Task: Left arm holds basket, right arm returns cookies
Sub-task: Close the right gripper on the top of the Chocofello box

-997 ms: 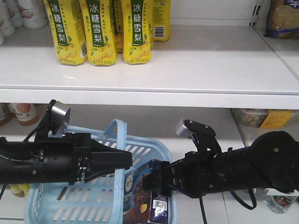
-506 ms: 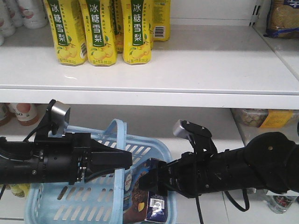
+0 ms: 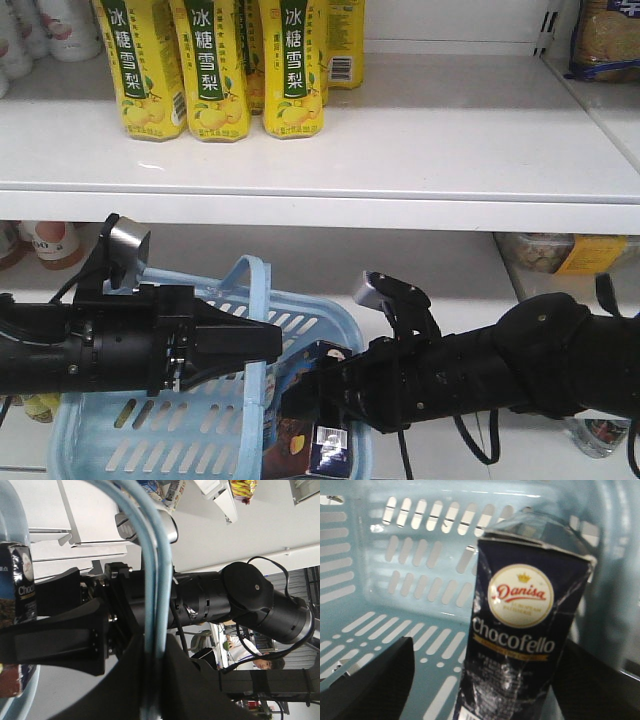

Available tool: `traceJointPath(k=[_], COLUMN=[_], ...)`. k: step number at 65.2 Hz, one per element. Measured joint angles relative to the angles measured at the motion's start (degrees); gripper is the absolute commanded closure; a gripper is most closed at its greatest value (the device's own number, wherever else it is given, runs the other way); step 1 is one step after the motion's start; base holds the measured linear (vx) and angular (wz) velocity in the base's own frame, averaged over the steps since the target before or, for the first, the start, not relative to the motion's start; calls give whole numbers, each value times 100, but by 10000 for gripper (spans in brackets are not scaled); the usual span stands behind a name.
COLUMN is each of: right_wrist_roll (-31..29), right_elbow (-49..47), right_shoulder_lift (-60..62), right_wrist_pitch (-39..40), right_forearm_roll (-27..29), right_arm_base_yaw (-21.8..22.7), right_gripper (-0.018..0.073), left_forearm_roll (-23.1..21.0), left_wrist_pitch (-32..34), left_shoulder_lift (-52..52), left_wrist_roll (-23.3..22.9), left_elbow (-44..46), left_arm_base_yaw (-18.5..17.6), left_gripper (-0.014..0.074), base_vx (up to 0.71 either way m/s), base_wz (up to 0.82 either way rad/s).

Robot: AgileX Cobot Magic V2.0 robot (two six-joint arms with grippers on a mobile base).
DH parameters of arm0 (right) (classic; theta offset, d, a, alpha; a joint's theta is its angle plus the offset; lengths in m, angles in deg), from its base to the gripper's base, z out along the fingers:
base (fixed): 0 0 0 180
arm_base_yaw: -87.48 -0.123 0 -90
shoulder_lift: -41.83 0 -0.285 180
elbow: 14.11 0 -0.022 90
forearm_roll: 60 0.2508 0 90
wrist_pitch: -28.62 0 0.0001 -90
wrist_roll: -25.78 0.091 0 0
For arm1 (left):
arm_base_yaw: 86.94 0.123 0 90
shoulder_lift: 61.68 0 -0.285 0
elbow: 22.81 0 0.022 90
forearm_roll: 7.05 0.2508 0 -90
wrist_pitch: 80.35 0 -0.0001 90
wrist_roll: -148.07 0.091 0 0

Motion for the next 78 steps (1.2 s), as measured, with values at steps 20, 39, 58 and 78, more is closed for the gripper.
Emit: traceJointPath(k=[20,39,58,78], right_wrist_roll=[-357,-382,-398,-398], right_elbow=[0,-5,-256,-338], right_shoulder_lift=[0,0,-486,-646], right_wrist_pitch=[858,1256,883,843], right_forearm_roll=[245,323,328,334], right_arm_base_yaw=[-401,-401,-401,-401], right_gripper=[57,125,195,371], left_forearm_roll=[0,0,7,7], left_wrist_pitch=[0,0,11,37], left_shoulder_lift=[0,0,0,0], left_wrist_roll=[0,0,0,0], left_elbow=[0,0,0,0], left_arm_base_yaw=[0,0,0,0], left_gripper=[599,599,599,599], base_vx=[0,0,0,0], base_wz=[0,0,0,0])
